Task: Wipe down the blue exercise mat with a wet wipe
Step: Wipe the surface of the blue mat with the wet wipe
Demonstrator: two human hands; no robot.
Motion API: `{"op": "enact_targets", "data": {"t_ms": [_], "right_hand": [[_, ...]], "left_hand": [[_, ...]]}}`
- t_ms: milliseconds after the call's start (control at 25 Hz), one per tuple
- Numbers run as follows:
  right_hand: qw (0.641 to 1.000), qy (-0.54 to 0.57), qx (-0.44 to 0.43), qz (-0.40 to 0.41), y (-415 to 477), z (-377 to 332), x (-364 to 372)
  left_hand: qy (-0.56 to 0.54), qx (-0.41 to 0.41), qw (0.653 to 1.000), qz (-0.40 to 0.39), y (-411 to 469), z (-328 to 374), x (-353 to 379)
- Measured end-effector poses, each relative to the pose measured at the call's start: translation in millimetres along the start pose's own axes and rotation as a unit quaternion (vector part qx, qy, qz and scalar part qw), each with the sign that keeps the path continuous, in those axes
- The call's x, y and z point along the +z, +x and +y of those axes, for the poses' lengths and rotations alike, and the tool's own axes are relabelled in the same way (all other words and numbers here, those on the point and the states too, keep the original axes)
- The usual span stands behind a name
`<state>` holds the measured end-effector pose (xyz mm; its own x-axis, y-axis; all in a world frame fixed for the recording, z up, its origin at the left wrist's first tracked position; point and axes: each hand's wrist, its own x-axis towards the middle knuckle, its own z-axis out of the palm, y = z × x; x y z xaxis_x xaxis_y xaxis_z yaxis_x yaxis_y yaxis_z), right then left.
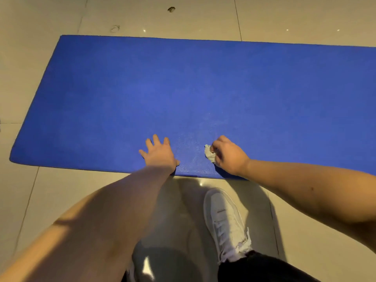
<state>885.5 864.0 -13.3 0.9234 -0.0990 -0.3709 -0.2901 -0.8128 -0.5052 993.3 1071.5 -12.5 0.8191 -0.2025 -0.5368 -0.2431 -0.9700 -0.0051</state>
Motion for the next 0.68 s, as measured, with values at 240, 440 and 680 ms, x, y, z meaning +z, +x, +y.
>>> {"op": "enact_targets", "data": {"t_ms": [240,440,680], "right_hand": [[0.999,-0.006,-0.027,-0.020,-9,14,20],[0.999,-0.007,-0.014,-0.046,-3,1,20],[0.995,-0.007,-0.068,-0.067,20,-36,36]], "left_hand": [[0.040,-0.008,0.997,-0.058,6,-9,8],[0.107,0.035,0.992,-0.057,5,-19,-1],[0.138,0.038,0.989,-0.035,5,-18,4]]}}
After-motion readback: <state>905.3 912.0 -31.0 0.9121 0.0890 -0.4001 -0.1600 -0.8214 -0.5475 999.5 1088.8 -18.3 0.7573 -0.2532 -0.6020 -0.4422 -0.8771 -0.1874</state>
